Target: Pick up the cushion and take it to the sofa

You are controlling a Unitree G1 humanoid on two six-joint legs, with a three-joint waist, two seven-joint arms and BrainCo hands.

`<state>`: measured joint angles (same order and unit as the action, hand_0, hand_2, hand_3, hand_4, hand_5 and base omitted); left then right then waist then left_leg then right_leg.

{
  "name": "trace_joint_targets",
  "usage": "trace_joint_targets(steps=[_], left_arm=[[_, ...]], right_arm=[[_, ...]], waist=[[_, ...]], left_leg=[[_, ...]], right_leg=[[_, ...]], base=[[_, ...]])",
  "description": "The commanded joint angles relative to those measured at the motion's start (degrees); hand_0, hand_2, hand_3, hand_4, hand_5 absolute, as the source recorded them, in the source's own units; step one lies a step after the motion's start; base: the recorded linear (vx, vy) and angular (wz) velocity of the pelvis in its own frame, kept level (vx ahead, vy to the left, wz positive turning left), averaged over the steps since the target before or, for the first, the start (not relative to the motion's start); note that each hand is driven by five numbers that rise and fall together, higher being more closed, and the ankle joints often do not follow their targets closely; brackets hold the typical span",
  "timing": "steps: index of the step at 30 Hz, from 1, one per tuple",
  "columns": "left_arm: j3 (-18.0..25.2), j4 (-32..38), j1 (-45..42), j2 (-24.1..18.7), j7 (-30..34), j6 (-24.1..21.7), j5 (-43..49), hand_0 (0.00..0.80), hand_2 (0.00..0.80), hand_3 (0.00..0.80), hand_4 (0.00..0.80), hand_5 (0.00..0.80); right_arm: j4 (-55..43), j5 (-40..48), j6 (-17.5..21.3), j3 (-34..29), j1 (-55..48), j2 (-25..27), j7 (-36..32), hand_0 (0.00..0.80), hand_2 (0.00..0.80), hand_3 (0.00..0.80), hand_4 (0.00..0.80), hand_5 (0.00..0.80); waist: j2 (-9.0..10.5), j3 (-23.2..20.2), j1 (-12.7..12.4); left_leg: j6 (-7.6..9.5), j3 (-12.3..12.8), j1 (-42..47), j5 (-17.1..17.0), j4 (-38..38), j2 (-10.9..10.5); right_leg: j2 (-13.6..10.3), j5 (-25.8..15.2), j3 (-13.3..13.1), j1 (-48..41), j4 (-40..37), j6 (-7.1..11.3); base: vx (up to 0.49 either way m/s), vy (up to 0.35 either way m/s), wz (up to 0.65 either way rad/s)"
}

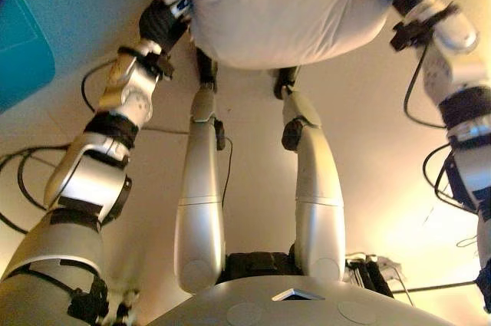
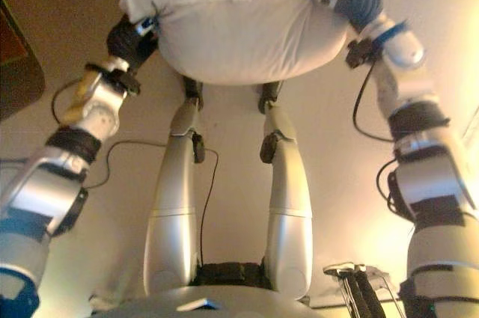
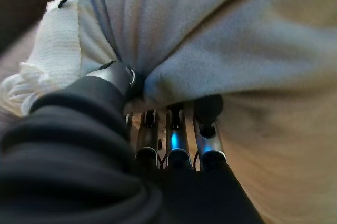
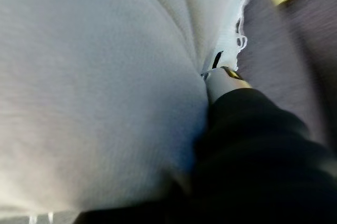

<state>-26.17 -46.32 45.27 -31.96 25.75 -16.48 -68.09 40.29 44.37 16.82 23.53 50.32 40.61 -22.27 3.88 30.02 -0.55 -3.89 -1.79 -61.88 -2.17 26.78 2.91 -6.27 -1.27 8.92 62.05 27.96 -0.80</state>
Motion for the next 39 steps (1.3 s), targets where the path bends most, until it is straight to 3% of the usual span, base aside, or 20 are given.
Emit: trace_joint_targets(steps=[1,8,11,15,23,28,34,39], left_arm=[[2.63,9.20,-6.72,5.98,3.47,-3.90,4.64,0.800,0.800,0.800,0.800,0.800],[6.91,17.47,-18.96,7.18,3.69,-0.50,7.83,0.800,0.800,0.800,0.800,0.800],[8.49,20.85,-23.27,8.38,1.31,-0.35,8.12,0.800,0.800,0.800,0.800,0.800],[10.45,28.53,-30.11,10.19,-2.63,-2.32,11.00,0.800,0.800,0.800,0.800,0.800],[15.71,44.85,-43.09,13.06,-6.45,-4.82,16.90,0.800,0.800,0.800,0.800,0.800],[17.64,51.72,-44.95,12.30,-6.42,-7.39,16.37,0.800,0.800,0.800,0.800,0.800],[19.62,57.88,-45.27,11.29,-7.38,-10.23,16.00,0.800,0.800,0.800,0.800,0.800],[19.92,60.31,-45.68,11.35,-8.57,-10.72,16.64,0.800,0.800,0.800,0.800,0.800]], right_arm=[[-11.06,-1.51,5.35,-4.23,-7.77,-2.02,-1.96,0.800,0.800,0.800,0.800,0.800],[-20.65,-5.81,4.12,-13.63,-24.00,-7.32,-0.91,0.800,0.800,0.800,0.800,0.800],[-23.92,-8.59,3.30,-15.39,-29.11,-9.76,0.27,0.800,0.800,0.800,0.800,0.800],[-31.15,-11.45,5.53,-17.67,-37.30,-12.96,-0.13,0.800,0.800,0.800,0.800,0.800],[-47.30,-15.35,6.83,-19.63,-48.56,-19.11,-0.86,0.800,0.800,0.800,0.800,0.800],[-53.73,-15.18,8.58,-20.66,-48.91,-18.25,-0.10,0.800,0.800,0.800,0.800,0.800],[-59.04,-14.77,10.61,-21.79,-48.62,-18.45,5.83,0.800,0.800,0.800,0.800,0.800],[-60.66,-17.67,10.56,-21.34,-48.48,-18.66,9.98,0.800,0.800,0.800,0.800,0.800]], waist=[[-2.60,-0.22,0.66],[-2.40,-0.71,-0.18],[-2.80,-4.02,-0.24],[-3.12,-7.84,-0.45],[-3.02,-20.28,-0.84],[-2.72,-23.62,-1.15],[-2.36,-26.12,-0.88],[-2.49,-26.71,-1.15]], left_leg=[[-2.39,-0.03,8.00,1.87,-2.07,0.65],[-0.29,2.78,29.10,2.99,-9.12,-1.03],[0.58,3.64,35.43,3.76,-11.49,-2.13],[1.37,3.28,42.41,3.77,-14.94,-3.10],[2.25,3.61,59.21,3.36,-24.89,-2.80],[2.76,3.76,64.85,3.81,-28.24,-2.63],[3.10,2.19,67.98,3.95,-30.74,-2.30],[2.53,2.39,68.44,3.05,-31.54,-1.31]], right_leg=[[-1.39,1.14,-1.60,-7.12,2.19,7.87],[-2.47,2.99,1.31,-27.66,-4.09,7.99],[-2.64,3.87,1.88,-33.86,-6.66,7.65],[-3.39,3.99,2.06,-41.10,-10.19,7.98],[-2.29,3.38,2.71,-60.00,-21.55,7.23],[-2.21,2.86,2.37,-65.37,-24.61,7.27],[-1.05,2.24,-0.33,-67.52,-25.43,7.08],[-0.02,2.13,0.29,-68.74,-26.98,6.27]], base=[[0.063,-0.019,0.10],[0.105,0.024,0.14],[0.154,0.094,0.05],[0.132,0.061,0.05],[0.246,0.024,0.10],[0.072,0.012,0.13],[-0.007,-0.049,0.06],[-0.043,-0.080,-0.03]])
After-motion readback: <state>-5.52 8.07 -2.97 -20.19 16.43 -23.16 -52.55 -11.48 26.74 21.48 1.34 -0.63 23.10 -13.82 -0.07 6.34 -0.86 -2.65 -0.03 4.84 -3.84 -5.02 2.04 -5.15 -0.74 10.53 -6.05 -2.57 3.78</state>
